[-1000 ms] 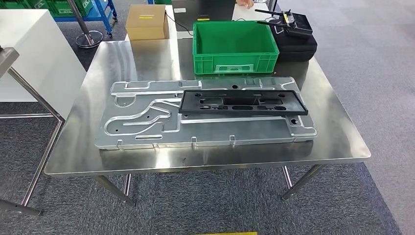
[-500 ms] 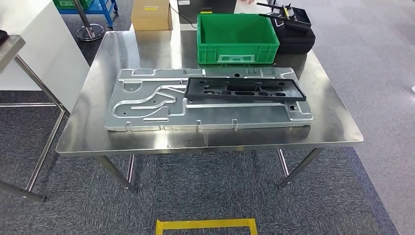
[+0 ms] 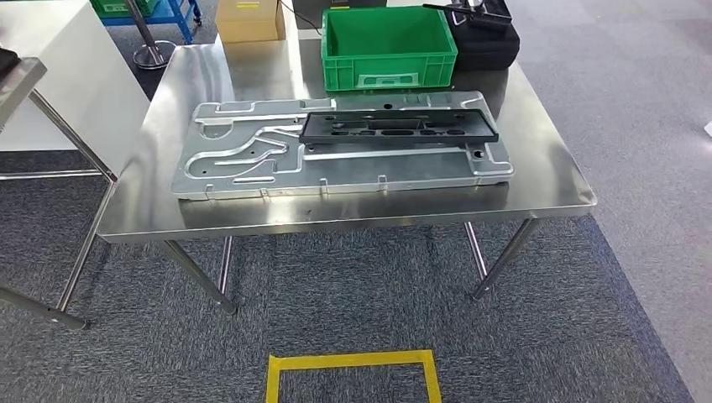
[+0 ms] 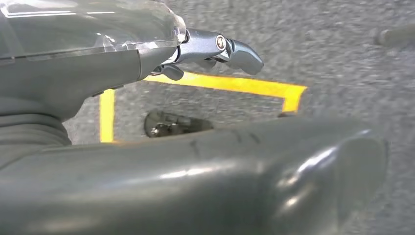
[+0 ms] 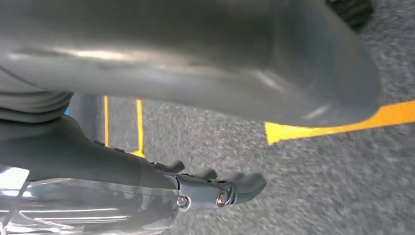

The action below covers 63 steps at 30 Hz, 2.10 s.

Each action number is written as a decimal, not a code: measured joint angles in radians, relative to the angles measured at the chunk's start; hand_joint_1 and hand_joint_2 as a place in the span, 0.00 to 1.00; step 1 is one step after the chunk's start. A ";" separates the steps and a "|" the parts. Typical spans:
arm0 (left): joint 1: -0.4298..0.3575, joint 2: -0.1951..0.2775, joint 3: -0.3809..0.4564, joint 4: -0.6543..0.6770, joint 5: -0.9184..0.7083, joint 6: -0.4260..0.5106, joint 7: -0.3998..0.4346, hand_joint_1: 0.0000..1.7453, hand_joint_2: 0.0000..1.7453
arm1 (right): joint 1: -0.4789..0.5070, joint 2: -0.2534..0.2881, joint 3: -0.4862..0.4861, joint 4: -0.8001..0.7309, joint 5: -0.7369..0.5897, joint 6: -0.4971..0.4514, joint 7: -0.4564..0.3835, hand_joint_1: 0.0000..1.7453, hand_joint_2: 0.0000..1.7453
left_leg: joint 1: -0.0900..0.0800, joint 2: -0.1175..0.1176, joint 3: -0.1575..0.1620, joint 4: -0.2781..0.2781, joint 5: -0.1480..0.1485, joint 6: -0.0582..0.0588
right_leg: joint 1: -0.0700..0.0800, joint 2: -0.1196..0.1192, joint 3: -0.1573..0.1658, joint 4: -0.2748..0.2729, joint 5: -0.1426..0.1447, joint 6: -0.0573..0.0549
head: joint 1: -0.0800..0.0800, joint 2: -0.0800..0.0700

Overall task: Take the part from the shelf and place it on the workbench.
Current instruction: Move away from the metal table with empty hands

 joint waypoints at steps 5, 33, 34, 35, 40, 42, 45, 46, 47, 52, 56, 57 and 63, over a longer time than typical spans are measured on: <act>-0.001 -0.003 0.000 0.000 -0.004 0.001 0.005 0.00 0.00 | -0.003 0.008 -0.002 0.012 0.001 0.019 -0.013 0.00 0.00 | 0.000 -0.001 -0.028 0.231 -0.118 0.000 | 0.017 -0.004 -0.070 0.011 0.046 -0.012 | -0.003 0.000; -0.021 -0.010 0.000 0.000 -0.023 0.004 0.012 0.00 0.00 | -0.033 0.014 -0.003 0.027 0.005 0.043 -0.047 0.00 0.00 | -0.007 -0.001 -0.026 0.116 -0.103 0.005 | 0.013 -0.008 -0.018 -0.011 0.019 -0.011 | -0.008 0.000; -0.022 -0.010 0.000 0.000 -0.024 0.004 0.013 0.00 0.00 | -0.033 0.014 -0.003 0.027 0.005 0.044 -0.047 0.00 0.00 | -0.007 -0.001 -0.035 0.178 -0.131 0.003 | 0.015 -0.008 -0.037 -0.005 0.029 -0.010 | -0.009 0.000; -0.023 -0.010 0.000 0.000 -0.024 0.003 0.014 0.00 0.00 | -0.033 0.014 -0.003 0.027 0.005 0.045 -0.047 0.00 0.00 | -0.006 -0.001 -0.036 0.223 -0.139 0.001 | 0.016 -0.009 -0.055 0.001 0.039 -0.010 | -0.009 0.000; -0.031 -0.005 -0.001 0.000 -0.028 0.003 0.016 0.00 0.00 | -0.038 0.014 -0.003 0.027 0.005 0.048 -0.047 0.00 0.00 | -0.011 -0.002 0.163 0.020 -0.065 0.019 | 0.021 -0.009 -0.142 0.043 0.081 0.003 | -0.009 0.000; -0.036 -0.003 -0.001 0.000 -0.031 0.002 0.016 0.00 0.00 | -0.039 0.014 -0.003 0.027 0.006 0.050 -0.047 0.00 0.00 | -0.018 -0.002 0.217 -0.077 -0.095 0.031 | 0.020 -0.011 -0.152 0.046 0.100 0.015 | -0.008 0.000; -0.037 -0.002 -0.002 0.000 -0.033 0.001 0.016 0.00 0.00 | -0.037 0.014 -0.003 0.028 0.015 0.053 -0.047 0.00 0.00 | -0.018 0.003 0.197 -0.091 -0.071 0.058 | 0.016 -0.008 -0.162 0.053 0.097 0.034 | -0.009 0.000; -0.037 -0.002 -0.002 0.000 -0.034 0.000 0.016 0.00 0.00 | -0.036 0.014 -0.003 0.029 0.017 0.053 -0.047 0.00 0.00 | -0.016 0.006 0.184 -0.093 -0.057 0.066 | 0.015 -0.005 -0.170 0.076 0.061 0.039 | -0.008 0.000; -0.037 -0.002 -0.003 0.000 -0.035 0.000 0.016 0.00 0.00 | -0.035 0.014 -0.003 0.029 0.018 0.053 -0.046 0.00 0.00 | -0.015 0.007 0.169 -0.094 -0.043 0.072 | 0.012 -0.003 -0.181 0.121 0.005 0.043 | -0.008 0.000; -0.037 0.000 -0.007 0.000 -0.040 -0.001 0.016 0.00 0.00 | -0.036 0.013 0.002 0.031 0.054 0.064 -0.039 0.00 0.00 | -0.018 -0.011 0.076 -0.083 0.026 0.071 | 0.011 0.000 -0.170 0.329 -0.070 0.050 | -0.007 0.000; -0.043 -0.001 -0.013 0.000 -0.043 -0.003 0.015 0.00 0.00 | -0.037 0.010 0.022 0.033 0.084 0.073 -0.026 0.00 0.00 | -0.024 -0.042 0.016 -0.067 0.074 0.059 | 0.018 0.065 0.051 0.054 -0.043 0.018 | -0.008 0.000; -0.045 -0.002 -0.015 0.000 -0.043 -0.003 0.015 0.00 0.00 | -0.038 0.009 0.025 0.033 0.084 0.072 -0.023 0.00 0.00 | -0.024 -0.050 0.009 -0.067 0.086 0.055 | 0.021 0.076 0.090 -0.007 -0.062 0.012 | -0.008 0.000; -0.039 0.005 -0.016 0.000 -0.043 -0.002 0.017 0.00 0.00 | -0.041 0.008 0.028 0.035 0.074 0.064 -0.005 0.00 0.00 | -0.016 -0.034 -0.049 0.040 -0.023 0.026 | 0.015 0.032 0.044 -0.042 -0.013 -0.017 | -0.012 0.000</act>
